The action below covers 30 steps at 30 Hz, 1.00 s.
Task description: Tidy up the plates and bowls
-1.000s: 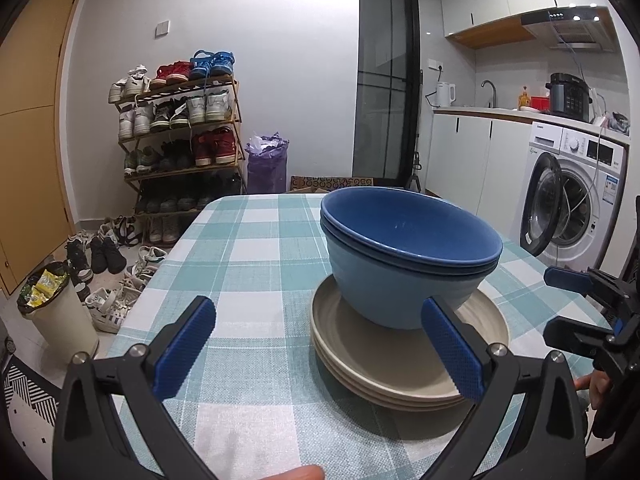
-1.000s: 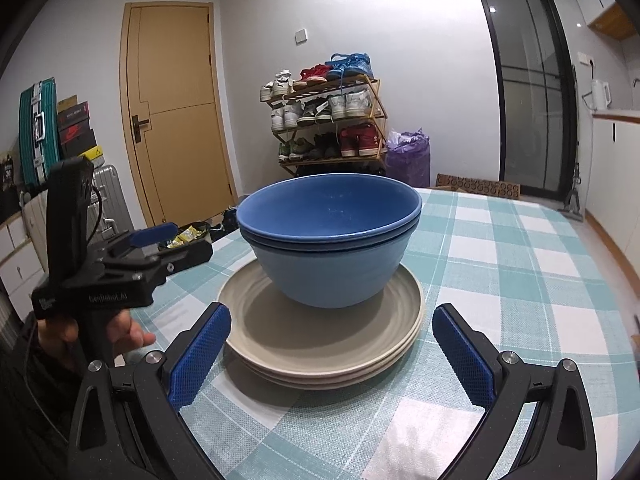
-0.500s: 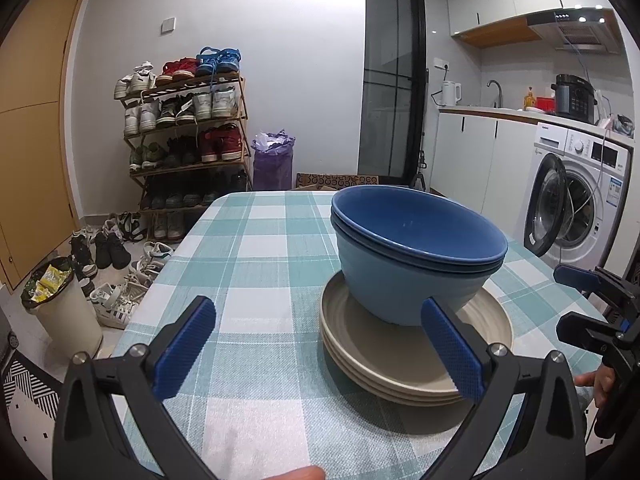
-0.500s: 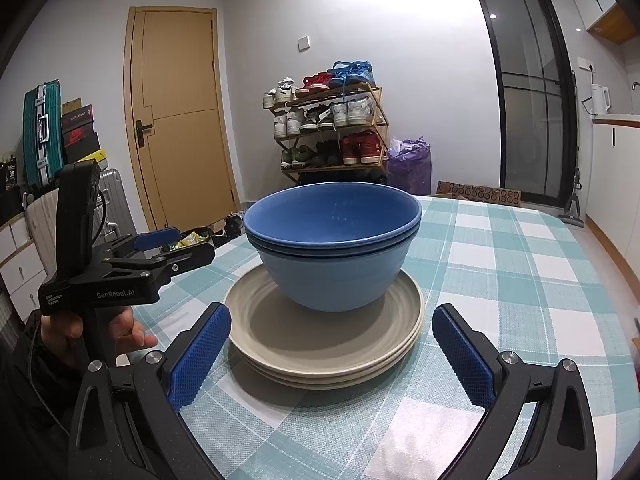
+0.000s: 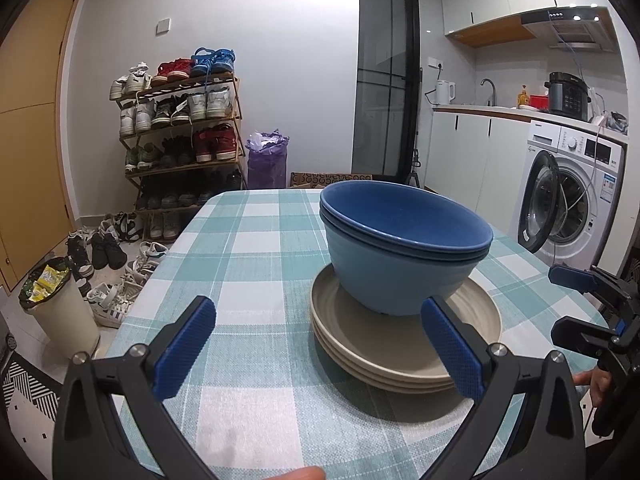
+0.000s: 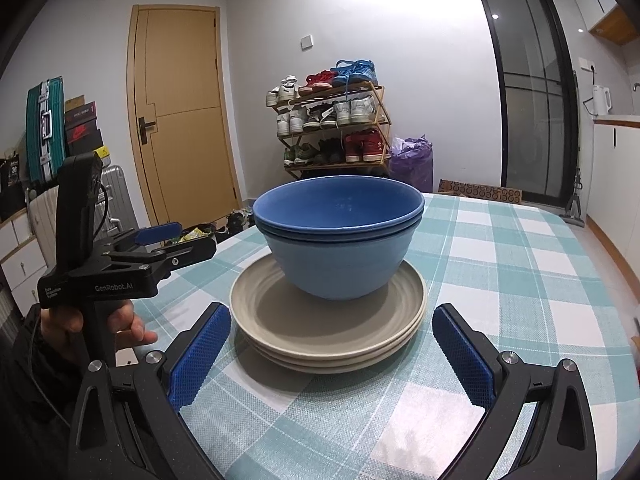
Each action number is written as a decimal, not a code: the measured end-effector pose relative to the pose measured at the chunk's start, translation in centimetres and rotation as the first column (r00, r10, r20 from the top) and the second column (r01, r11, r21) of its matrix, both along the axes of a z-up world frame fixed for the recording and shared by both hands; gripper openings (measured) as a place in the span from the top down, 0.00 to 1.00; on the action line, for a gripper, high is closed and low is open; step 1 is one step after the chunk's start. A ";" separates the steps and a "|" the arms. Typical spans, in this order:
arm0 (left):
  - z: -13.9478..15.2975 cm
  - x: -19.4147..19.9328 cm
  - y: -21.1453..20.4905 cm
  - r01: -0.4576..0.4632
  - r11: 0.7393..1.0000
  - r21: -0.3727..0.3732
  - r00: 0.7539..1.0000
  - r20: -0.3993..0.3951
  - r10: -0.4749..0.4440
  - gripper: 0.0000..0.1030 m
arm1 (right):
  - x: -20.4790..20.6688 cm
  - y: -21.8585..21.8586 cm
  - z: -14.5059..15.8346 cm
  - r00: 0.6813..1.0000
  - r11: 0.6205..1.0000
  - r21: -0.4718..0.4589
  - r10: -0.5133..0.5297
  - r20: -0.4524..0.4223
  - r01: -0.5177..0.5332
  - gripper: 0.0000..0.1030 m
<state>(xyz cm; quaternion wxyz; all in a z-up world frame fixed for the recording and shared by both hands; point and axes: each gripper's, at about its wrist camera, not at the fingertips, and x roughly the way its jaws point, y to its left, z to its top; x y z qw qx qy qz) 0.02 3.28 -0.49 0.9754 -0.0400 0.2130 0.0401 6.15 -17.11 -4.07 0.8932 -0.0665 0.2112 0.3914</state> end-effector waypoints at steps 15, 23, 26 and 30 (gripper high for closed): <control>-0.2 -0.8 0.0 -0.002 1.000 0.008 1.000 -0.001 0.002 0.00 | -1.1 -0.8 0.1 1.000 1.000 0.007 -0.001 0.016 0.001 0.00; -0.3 -0.9 0.0 0.001 1.000 0.004 1.000 -0.001 -0.001 0.00 | -1.3 -0.9 0.2 1.000 1.000 0.011 -0.001 0.019 0.001 0.00; -0.3 -0.9 0.0 0.001 1.000 0.003 1.000 -0.001 -0.001 0.00 | -1.2 -0.9 0.1 1.000 1.000 0.011 -0.001 0.018 0.001 0.00; -0.3 -0.9 0.1 0.001 1.000 0.000 1.000 -0.002 -0.001 0.00 | -1.4 -0.9 0.2 1.000 1.000 0.010 0.000 0.015 0.000 0.00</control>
